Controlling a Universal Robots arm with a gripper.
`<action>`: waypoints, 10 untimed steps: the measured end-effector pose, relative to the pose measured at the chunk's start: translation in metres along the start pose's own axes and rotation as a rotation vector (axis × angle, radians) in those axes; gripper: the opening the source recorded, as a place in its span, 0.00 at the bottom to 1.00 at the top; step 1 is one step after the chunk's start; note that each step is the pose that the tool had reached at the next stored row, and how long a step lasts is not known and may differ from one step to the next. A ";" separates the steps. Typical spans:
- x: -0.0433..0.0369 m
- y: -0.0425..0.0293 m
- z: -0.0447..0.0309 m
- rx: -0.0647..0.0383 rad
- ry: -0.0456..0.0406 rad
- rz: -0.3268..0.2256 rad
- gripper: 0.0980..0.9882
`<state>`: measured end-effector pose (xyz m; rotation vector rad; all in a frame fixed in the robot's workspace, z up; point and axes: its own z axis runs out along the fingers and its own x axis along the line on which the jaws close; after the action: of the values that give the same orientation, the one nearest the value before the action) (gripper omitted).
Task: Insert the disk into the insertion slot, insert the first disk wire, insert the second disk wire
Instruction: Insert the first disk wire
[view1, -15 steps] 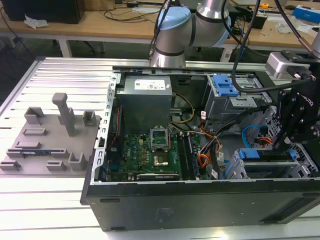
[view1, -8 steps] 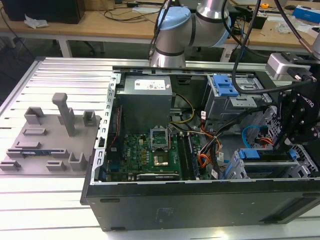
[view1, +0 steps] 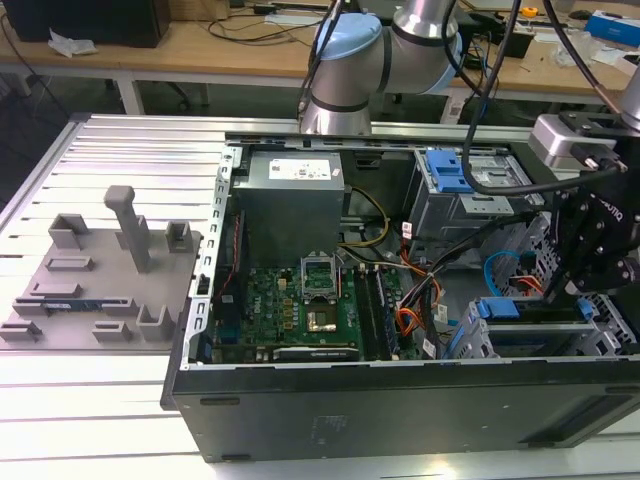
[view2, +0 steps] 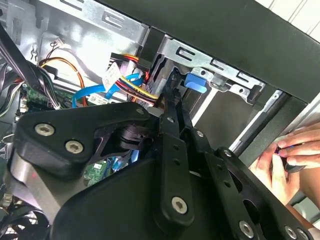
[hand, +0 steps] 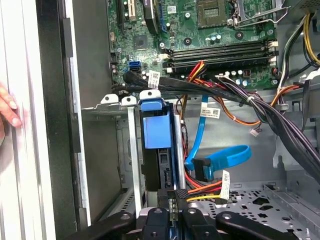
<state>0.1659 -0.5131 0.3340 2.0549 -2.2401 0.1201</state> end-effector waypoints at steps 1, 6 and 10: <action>0.0000 0.0000 0.0001 0.000 -0.0001 0.000 0.07; 0.0016 0.0004 -0.0173 0.000 -0.0004 0.000 0.15; -0.0010 0.0008 -0.0315 0.000 0.0028 0.002 0.23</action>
<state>0.1658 -0.5082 0.3652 2.0515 -2.2401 0.1228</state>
